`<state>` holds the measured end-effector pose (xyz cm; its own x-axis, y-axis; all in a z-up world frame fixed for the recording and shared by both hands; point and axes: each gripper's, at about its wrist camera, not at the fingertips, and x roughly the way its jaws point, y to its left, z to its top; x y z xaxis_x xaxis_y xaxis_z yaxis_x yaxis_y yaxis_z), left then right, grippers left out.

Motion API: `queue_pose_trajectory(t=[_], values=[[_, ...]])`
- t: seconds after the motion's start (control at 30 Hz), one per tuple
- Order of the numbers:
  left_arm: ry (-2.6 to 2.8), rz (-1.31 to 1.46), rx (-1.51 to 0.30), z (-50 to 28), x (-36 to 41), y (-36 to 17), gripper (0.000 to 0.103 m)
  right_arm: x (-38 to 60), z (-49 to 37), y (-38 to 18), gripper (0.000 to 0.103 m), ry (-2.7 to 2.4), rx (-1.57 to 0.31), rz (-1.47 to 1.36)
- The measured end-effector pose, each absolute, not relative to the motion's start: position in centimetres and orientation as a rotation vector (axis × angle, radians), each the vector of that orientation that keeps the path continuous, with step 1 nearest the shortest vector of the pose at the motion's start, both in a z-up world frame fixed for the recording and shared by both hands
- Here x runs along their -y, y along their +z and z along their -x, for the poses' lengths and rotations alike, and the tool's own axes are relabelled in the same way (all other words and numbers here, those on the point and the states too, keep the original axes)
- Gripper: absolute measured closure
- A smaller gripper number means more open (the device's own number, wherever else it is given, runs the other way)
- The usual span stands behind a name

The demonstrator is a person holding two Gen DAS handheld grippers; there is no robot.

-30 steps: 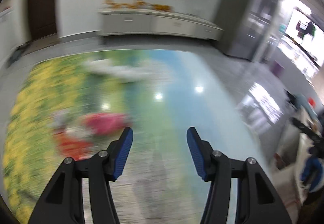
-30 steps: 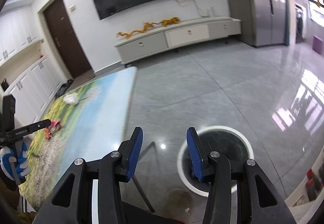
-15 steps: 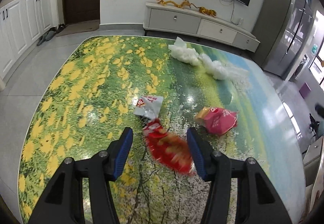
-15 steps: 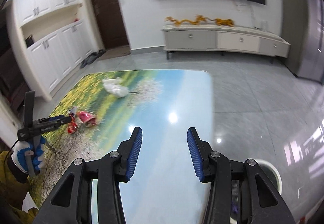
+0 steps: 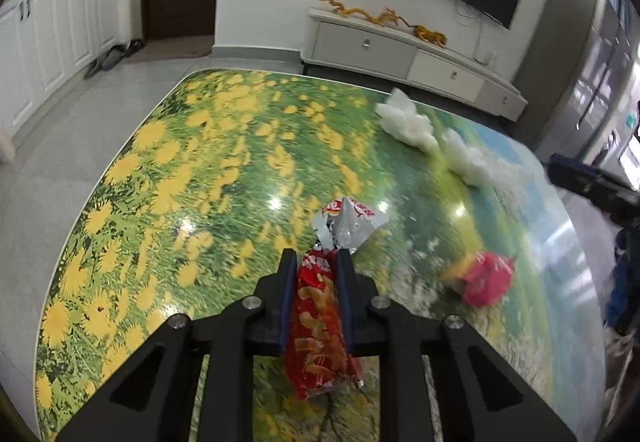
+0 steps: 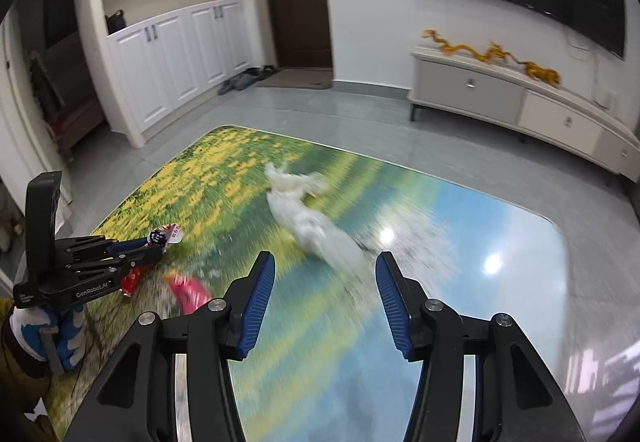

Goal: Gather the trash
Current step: 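Grasp red snack bag with left tool while right tool grasps clear plastic bag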

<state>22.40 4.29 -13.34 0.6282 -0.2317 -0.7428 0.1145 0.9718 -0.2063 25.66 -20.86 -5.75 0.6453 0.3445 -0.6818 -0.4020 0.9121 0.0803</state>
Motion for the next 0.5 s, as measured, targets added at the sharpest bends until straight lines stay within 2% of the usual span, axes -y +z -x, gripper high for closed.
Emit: queue_pose_trajectory(t=[0.5], values=[[-0.231,0.155,-0.871,-22.7,-3.9,-13.5,0.085,18.3,-32.1,-10.8,0.048,0.474,-0.844,0.098]])
